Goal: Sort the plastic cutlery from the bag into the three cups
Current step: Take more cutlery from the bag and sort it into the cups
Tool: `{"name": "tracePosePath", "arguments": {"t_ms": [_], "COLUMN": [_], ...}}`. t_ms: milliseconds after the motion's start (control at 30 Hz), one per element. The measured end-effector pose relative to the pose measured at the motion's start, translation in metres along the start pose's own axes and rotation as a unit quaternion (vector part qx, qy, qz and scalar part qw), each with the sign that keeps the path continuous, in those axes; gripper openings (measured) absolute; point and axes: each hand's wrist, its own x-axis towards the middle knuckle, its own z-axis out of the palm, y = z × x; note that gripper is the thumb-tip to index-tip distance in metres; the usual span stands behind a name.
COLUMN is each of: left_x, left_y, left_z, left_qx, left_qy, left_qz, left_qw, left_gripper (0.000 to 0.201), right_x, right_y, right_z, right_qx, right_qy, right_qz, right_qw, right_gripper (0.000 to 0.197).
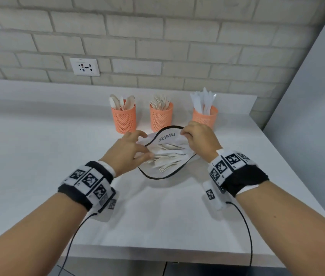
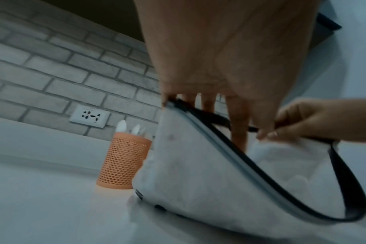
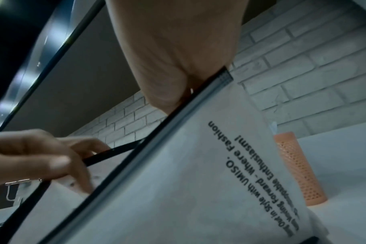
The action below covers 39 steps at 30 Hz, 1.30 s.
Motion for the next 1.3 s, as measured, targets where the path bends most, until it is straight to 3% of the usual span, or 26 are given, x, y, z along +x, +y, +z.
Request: {"name": "tracePosePath", "arguments": {"t_ms": [67, 167, 200, 267, 367, 400, 467, 567, 633, 767, 833, 900, 967, 1167, 1233, 1300], "left_x": [0.012, 0.026, 0.029, 0.035, 0.038, 0.037, 0.036, 0.034, 0.031, 0.031, 0.032, 0.033, 0.035, 0.035, 0.034, 0.034], "left_y": [0.007, 0.007, 0.006, 0.005, 0.004, 0.002, 0.0, -0.005, -0.01, -0.017, -0.017, -0.017, -0.017, -0.025, -0.025, -0.024], "left_z": [0.008, 0.008, 0.006, 0.002, 0.002, 0.004, 0.007, 0.01, 0.01, 0.008, 0.008, 0.009, 0.009, 0.006, 0.007, 0.009], "left_qx": [0.053, 0.009, -0.006, -0.019, -0.033, -0.036, -0.037, -0.048, -0.055, -0.062, -0.068, -0.076, -0.082, -0.097, -0.104, -0.114], "left_qy": [-0.019, 0.031, 0.056, 0.088, 0.099, 0.098, 0.093, 0.082, 0.076, 0.073, 0.072, 0.069, 0.068, 0.068, 0.064, 0.063], "left_qz": [-0.026, -0.036, -0.023, -0.004, 0.005, 0.01, 0.022, 0.039, 0.049, 0.046, 0.051, 0.056, 0.051, 0.058, 0.059, 0.064], "left_qw": [0.998, 0.999, 0.998, 0.996, 0.995, 0.994, 0.995, 0.995, 0.994, 0.994, 0.994, 0.993, 0.993, 0.991, 0.991, 0.989], "left_gripper": [0.035, 0.063, 0.068, 0.07, 0.074, 0.076, 0.08, 0.081, 0.081, 0.079, 0.078, 0.078, 0.078, 0.076, 0.075, 0.076], "right_x": [0.0, -0.005, -0.008, -0.011, -0.009, -0.007, 0.001, 0.013, 0.016, 0.014, 0.014, 0.016, 0.018, 0.008, 0.005, 0.004], "right_y": [-0.002, -0.021, -0.029, -0.041, -0.032, -0.026, -0.015, -0.006, -0.003, 0.001, 0.006, 0.011, 0.013, 0.003, 0.004, 0.002], "right_z": [-0.005, -0.014, -0.013, 0.0, 0.028, 0.033, 0.039, 0.047, 0.05, 0.049, 0.05, 0.053, 0.055, 0.062, 0.065, 0.067], "right_qx": [-0.023, 0.04, 0.074, 0.057, -0.077, -0.094, -0.09, -0.066, -0.063, -0.002, 0.035, 0.042, 0.032, -0.011, 0.002, 0.02], "right_qy": [0.042, 0.078, 0.045, -0.089, -0.26, -0.278, -0.297, -0.327, -0.314, -0.259, -0.283, -0.31, -0.297, -0.266, -0.252, -0.232], "right_qz": [-0.004, -0.061, -0.081, -0.094, 0.059, 0.104, 0.128, 0.105, 0.091, 0.042, 0.04, 0.059, 0.07, 0.082, 0.073, 0.049], "right_qw": [0.999, 0.994, 0.993, 0.99, 0.961, 0.95, 0.942, 0.937, 0.943, 0.965, 0.958, 0.948, 0.952, 0.96, 0.965, 0.971], "right_gripper": [0.022, 0.017, 0.016, 0.02, 0.056, 0.076, 0.102, 0.116, 0.109, 0.074, 0.078, 0.093, 0.103, 0.043, 0.04, 0.05]}}
